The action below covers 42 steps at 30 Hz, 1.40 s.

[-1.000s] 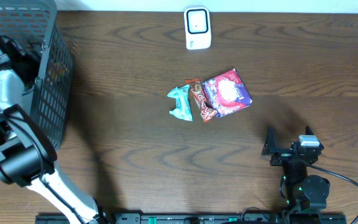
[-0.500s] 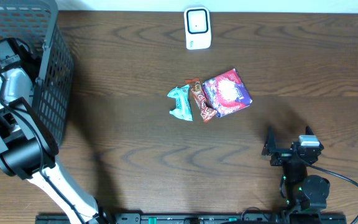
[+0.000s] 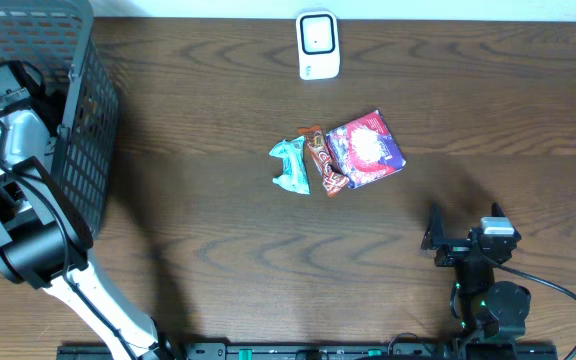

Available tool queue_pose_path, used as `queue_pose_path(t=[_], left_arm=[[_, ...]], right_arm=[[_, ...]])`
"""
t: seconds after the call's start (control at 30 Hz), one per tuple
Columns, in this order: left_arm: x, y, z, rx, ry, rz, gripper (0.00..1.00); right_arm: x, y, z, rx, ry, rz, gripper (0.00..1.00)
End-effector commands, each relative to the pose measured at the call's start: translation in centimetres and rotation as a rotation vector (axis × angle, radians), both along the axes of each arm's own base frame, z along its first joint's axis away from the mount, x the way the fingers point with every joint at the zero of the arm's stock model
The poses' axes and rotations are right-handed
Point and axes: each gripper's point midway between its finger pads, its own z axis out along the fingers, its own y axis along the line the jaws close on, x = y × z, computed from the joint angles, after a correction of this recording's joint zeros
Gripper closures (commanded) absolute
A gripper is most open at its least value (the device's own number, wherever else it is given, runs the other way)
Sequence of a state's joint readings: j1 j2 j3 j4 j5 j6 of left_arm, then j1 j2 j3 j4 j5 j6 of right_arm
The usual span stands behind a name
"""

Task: Scan the item barcode
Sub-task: 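Grasp the orange pack and lift it out of the basket, then carry the orange pack to the table left of the green wrapper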

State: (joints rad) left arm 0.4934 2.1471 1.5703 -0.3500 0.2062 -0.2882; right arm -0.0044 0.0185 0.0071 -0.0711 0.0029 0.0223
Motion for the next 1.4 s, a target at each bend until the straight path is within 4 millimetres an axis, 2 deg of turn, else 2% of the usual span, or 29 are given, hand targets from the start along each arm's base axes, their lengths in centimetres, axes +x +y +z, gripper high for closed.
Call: queue_pose_path(t=[0.0, 0.17, 0.33, 0.47, 0.5, 0.6, 0.7, 0.83, 0.87, 0.97, 1.1, 1.17, 1.27, 1.37], left_arm=[[-0.8, 1.2, 1.4, 0.043, 0.002, 0.032, 0.93], [-0.7, 1.7, 8.4, 0.1, -0.118, 0.05, 0.93], [-1.5, 1.1, 16.8, 0.156, -0.272, 0.068, 0.93], [-3.0, 0.3, 23.2, 0.216, -0.387, 0.068, 0.93], [-3.9, -0.3, 26.0, 0.231, -0.443, 0.079, 0.93], [-5.7, -1.5, 29.7, 0.189, -0.526, 0.132, 0.93], [-6.7, -4.6, 32.7, 0.116, -0.61, 0.041, 0.93], [-6.8, -10.7, 36.7, -0.029, -0.751, -0.151, 0.93], [-6.6, -13.2, 37.8, -0.077, -0.788, -0.216, 0.93], [-6.0, -17.7, 38.3, -0.127, -0.799, -0.325, 0.92], [-5.1, -24.4, 36.5, -0.188, -0.743, -0.483, 0.93], [-5.0, -28.0, 34.8, -0.213, -0.688, -0.573, 0.93], [-5.6, -32.2, 31.6, -0.224, -0.575, -0.694, 0.92], [-6.1, -34.8, 28.0, -0.157, -0.461, -0.793, 0.93]], right_arm=[[0.0, 0.0, -0.1, 0.014, 0.002, -0.001, 0.01], [0.0, 0.0, -0.1, 0.014, 0.002, -0.002, 0.01], [0.0, 0.0, -0.1, 0.014, 0.002, -0.002, 0.01], [0.0, 0.0, -0.1, 0.014, 0.002, -0.002, 0.01], [0.0, 0.0, -0.1, 0.014, 0.002, -0.002, 0.01], [0.0, 0.0, -0.1, 0.014, 0.002, -0.002, 0.01], [0.0, 0.0, -0.1, 0.014, 0.002, -0.002, 0.01], [0.0, 0.0, -0.1, 0.014, 0.002, -0.002, 0.01], [0.0, 0.0, -0.1, 0.014, 0.002, -0.002, 0.01], [0.0, 0.0, -0.1, 0.014, 0.002, -0.002, 0.01], [0.0, 0.0, -0.1, 0.014, 0.002, -0.002, 0.01], [0.0, 0.0, -0.1, 0.014, 0.002, -0.002, 0.01], [0.0, 0.0, -0.1, 0.014, 0.002, -0.002, 0.01], [0.0, 0.0, -0.1, 0.014, 0.002, -0.001, 0.01]])
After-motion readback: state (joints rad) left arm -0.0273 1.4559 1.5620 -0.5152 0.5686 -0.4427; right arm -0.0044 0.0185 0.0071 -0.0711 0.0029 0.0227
